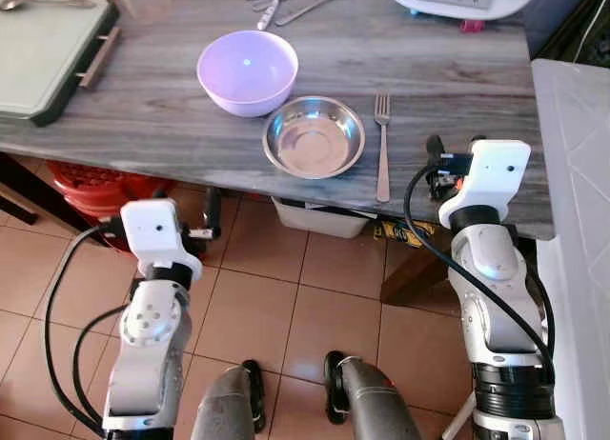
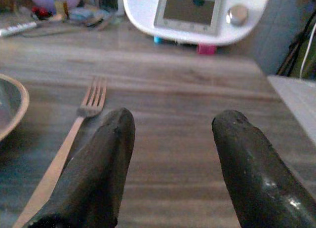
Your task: Setting the table
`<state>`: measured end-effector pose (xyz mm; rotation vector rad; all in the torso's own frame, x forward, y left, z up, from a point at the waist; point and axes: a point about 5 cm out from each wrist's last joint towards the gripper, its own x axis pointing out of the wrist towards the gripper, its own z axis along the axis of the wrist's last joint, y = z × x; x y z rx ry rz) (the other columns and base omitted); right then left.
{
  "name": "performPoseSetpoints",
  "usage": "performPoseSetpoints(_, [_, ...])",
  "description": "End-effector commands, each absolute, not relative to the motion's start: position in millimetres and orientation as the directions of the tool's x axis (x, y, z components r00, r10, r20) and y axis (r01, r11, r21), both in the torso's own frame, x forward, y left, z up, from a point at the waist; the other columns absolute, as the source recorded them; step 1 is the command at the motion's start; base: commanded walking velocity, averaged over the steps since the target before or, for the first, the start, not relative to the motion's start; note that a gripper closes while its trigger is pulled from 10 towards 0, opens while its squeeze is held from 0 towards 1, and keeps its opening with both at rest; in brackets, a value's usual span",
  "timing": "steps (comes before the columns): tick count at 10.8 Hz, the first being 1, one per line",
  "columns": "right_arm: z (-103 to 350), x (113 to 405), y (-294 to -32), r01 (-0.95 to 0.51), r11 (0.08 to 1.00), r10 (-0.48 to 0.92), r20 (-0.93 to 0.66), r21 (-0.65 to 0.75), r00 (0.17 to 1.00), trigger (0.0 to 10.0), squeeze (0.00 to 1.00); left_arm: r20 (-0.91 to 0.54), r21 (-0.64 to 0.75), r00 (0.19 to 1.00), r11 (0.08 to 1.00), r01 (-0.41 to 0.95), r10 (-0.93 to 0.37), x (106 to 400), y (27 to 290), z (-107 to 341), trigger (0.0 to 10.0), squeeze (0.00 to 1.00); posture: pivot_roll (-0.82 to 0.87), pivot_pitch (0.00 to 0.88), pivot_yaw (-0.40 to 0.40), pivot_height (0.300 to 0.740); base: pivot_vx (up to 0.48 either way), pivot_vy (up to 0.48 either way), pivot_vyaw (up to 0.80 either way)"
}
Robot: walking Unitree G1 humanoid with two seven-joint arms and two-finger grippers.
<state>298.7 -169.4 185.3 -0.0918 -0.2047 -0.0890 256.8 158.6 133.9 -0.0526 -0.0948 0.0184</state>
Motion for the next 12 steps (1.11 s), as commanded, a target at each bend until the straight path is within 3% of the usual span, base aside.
performPoseSetpoints(1, [181.8,297.4,-169.6,0.091,0.992,-0.071,0.203,-0.091,0.977,10.0,1.0,0.067,-0.046,0.997,0.998,-0.032,0.035,254.3,159.9,126.4,10.0,0.0,-0.02,0.151,0.003,0.74,0.0,0.0,0.0])
performPoseSetpoints(5, [174.6,298.9,-169.3,0.097,0.991,-0.079,0.191,-0.089,0.978,10.0,1.0,0.067,-0.065,0.998,0.998,-0.018,0.022,260.1,156.4,125.2,10.0,0.0,-0.02,0.116,0.004,0.74,0.0,0.0,-0.54])
performPoseSetpoints(6, [179.9,302.6,-165.2,0.073,0.992,-0.049,0.213,-0.106,0.976,10.0,0.0,0.077,-0.072,0.997,0.997,-0.012,0.017,263.6,153.8,127.8,10.0,0.0,-0.03,0.125,0.003,0.74,0.0,0.0,0.0])
performPoseSetpoints(12, [171.3,308.0,-170.4,0.072,0.993,-0.057,0.163,-0.088,0.985,10.0,0.0,0.092,-0.078,0.996,0.997,-0.013,0.02,267.4,153.4,129.9,10.0,0.0,-0.04,0.131,0.002,0.74,-0.161,0.0,0.0])
